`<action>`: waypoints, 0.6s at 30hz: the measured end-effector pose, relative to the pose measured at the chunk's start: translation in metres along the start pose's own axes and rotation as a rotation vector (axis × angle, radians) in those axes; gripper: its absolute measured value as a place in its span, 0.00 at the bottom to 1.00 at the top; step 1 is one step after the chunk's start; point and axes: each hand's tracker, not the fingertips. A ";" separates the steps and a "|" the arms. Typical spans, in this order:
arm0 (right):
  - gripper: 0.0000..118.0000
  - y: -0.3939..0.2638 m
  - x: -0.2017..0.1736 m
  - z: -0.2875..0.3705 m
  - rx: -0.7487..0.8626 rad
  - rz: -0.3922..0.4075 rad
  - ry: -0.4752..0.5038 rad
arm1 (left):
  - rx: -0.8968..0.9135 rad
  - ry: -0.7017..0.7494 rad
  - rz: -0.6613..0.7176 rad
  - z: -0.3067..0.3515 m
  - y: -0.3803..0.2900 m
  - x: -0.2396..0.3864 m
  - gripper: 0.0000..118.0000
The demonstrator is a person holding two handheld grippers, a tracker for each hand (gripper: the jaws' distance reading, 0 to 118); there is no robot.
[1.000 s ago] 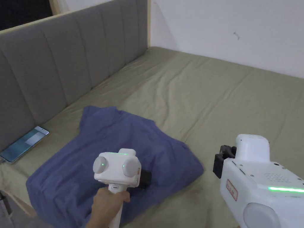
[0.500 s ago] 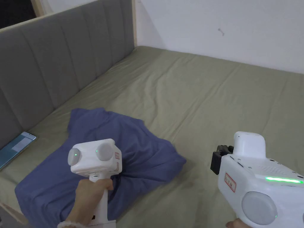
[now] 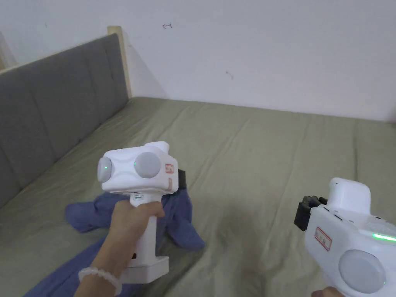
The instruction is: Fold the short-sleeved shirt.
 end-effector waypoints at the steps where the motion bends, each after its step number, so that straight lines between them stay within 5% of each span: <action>1: 0.00 0.004 0.010 0.005 0.011 -0.019 -0.016 | 0.012 -0.063 -0.005 0.001 0.003 0.021 0.03; 7: 0.00 0.026 0.075 0.049 0.113 -0.081 -0.166 | 0.045 -0.406 -0.197 0.021 -0.005 0.165 0.03; 10: 0.00 0.029 0.102 0.072 0.156 -0.110 -0.256 | 0.036 -0.540 -0.175 0.024 -0.030 0.205 0.03; 14: 0.00 0.026 0.133 0.086 0.151 -0.144 -0.329 | -0.147 -0.514 -0.283 -0.019 -0.096 0.236 0.03; 18: 0.00 0.015 0.150 0.085 0.124 -0.187 -0.355 | -0.366 -0.296 -0.434 -0.082 -0.187 0.249 0.03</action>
